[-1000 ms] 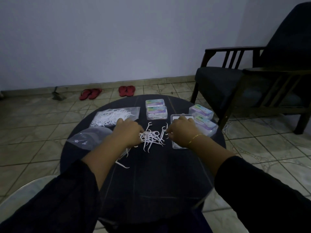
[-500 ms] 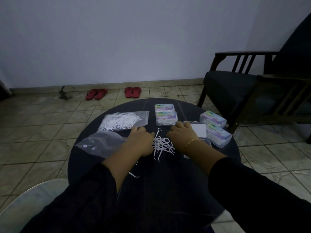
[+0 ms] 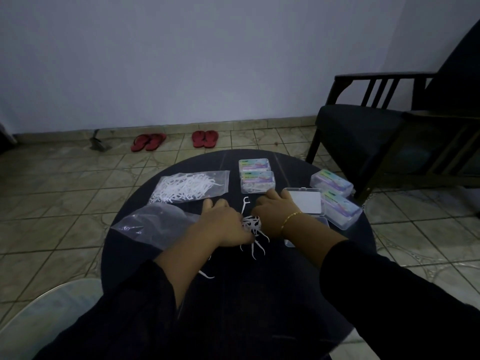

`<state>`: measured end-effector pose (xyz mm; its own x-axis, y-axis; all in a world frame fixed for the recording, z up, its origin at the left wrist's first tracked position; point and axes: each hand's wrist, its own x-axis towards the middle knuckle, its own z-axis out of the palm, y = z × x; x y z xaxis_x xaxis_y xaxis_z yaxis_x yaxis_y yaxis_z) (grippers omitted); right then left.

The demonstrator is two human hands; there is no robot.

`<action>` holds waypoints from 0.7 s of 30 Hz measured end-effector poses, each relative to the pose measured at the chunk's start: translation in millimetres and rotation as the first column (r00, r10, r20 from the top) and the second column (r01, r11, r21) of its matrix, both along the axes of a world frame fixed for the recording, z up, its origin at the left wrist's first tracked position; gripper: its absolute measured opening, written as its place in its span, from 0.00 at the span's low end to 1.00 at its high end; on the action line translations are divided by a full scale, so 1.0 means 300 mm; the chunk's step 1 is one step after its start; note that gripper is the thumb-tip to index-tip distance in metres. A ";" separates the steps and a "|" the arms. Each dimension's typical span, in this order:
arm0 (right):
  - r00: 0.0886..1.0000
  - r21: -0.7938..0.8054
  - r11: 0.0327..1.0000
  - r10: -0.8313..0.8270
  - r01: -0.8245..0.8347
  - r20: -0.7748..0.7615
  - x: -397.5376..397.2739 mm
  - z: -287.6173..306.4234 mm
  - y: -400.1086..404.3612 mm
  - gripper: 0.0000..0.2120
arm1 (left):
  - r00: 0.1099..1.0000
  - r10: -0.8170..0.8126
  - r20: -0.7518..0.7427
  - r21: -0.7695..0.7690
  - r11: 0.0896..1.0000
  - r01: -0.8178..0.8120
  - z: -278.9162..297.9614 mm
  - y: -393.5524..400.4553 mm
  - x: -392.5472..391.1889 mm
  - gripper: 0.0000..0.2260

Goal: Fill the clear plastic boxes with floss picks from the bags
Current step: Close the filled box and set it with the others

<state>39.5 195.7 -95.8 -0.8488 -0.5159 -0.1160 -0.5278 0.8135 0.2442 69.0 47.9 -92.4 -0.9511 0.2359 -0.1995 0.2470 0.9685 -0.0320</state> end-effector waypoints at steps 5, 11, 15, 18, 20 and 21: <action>0.998 -0.030 1.000 0.002 0.000 0.059 0.021 0.008 0.001 0.20 | 0.996 -0.044 -0.082 -0.001 0.999 0.044 -0.012 0.009 0.045 0.22; 0.999 -0.027 1.000 -0.008 0.009 0.046 0.066 0.001 0.010 0.15 | 0.984 -0.024 -0.175 0.035 0.999 0.031 -0.024 0.037 0.103 0.13; 0.999 -0.056 0.998 -0.011 0.013 0.035 0.104 0.001 0.021 0.14 | 0.969 -0.021 -0.248 0.030 0.999 0.030 -0.044 0.040 0.145 0.10; 0.999 -0.060 0.998 0.003 -0.001 0.035 0.137 0.014 0.025 0.14 | 0.954 -0.037 -0.298 0.002 0.999 0.039 -0.050 0.045 0.183 0.10; 0.999 -0.058 0.998 0.009 -0.006 0.050 0.159 0.023 0.025 0.15 | 0.946 -0.040 -0.321 -0.002 0.999 0.041 -0.058 0.047 0.207 0.10; 0.999 -0.061 0.998 0.012 -0.009 0.052 0.171 0.025 0.025 0.15 | 0.945 -0.036 -0.326 -0.002 0.999 0.038 -0.063 0.048 0.220 0.10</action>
